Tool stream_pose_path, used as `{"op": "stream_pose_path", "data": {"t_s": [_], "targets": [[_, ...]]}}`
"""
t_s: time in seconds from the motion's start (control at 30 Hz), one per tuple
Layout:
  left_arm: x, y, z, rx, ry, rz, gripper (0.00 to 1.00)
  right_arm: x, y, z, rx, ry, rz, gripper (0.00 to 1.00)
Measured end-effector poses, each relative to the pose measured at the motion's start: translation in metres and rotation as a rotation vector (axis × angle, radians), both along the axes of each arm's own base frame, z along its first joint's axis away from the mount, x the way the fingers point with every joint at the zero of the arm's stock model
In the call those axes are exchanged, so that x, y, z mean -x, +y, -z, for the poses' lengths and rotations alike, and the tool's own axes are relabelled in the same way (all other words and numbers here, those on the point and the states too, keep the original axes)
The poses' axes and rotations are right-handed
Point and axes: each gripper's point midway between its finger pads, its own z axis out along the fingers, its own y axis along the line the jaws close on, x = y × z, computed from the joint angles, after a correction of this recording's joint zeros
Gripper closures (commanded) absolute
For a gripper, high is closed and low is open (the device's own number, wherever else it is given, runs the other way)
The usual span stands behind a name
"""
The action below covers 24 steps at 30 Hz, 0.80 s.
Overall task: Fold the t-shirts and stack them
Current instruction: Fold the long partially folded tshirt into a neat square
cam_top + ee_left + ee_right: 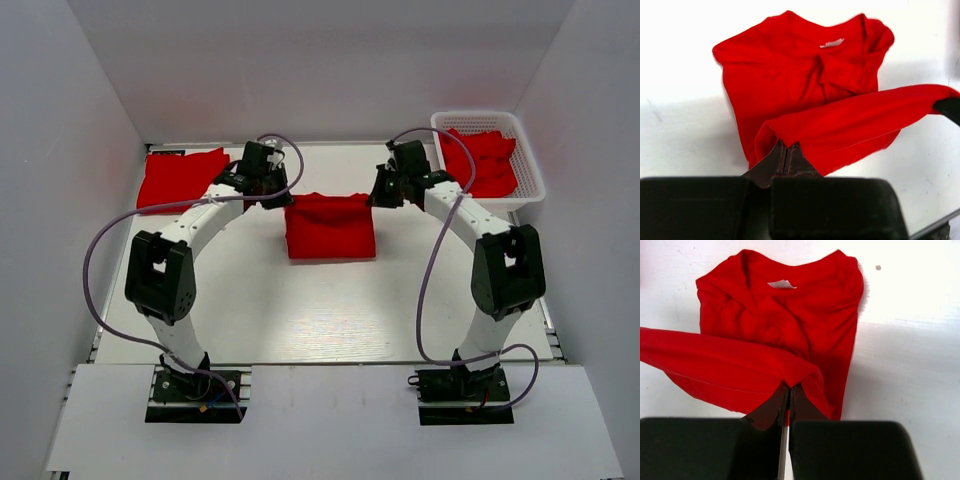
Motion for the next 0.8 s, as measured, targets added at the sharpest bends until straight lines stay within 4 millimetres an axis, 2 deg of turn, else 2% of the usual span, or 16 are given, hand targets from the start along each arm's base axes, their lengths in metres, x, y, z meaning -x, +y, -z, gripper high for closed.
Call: {"op": "stream_pose_path", "data": {"t_s": [0.13, 0.37, 0.5, 0.7, 0.73, 0.77, 0.8], "targets": [[-0.015, 0.005, 0.006, -0.003, 0.003, -0.024, 1.0, -0.012, 0.005, 0.005, -0.016, -0.002, -0.008, 1.0], [-0.038, 0.01, 0.035, -0.017, 0.041, -0.043, 1.0, -0.027, 0.01, 0.01, -0.04, -0.014, -0.011, 1.0], [-0.05, 0.01, 0.049, -0.019, 0.058, -0.05, 1.0, -0.041, 0.012, 0.022, -0.044, -0.001, -0.004, 1.0], [-0.062, 0.008, 0.057, -0.009, 0.043, -0.042, 1.0, -0.055, 0.011, 0.043, -0.054, 0.022, 0.009, 1.0], [-0.065, 0.008, 0.056, -0.005, 0.031, -0.039, 0.77, -0.057, 0.012, 0.047, -0.056, 0.025, 0.013, 1.0], [-0.068, 0.008, 0.055, -0.006, 0.013, -0.031, 0.56, -0.061, 0.012, 0.049, -0.059, 0.024, 0.015, 0.95], [-0.072, 0.007, 0.053, -0.004, -0.005, -0.027, 0.15, -0.065, 0.013, 0.051, -0.064, 0.018, 0.018, 0.86]]}}
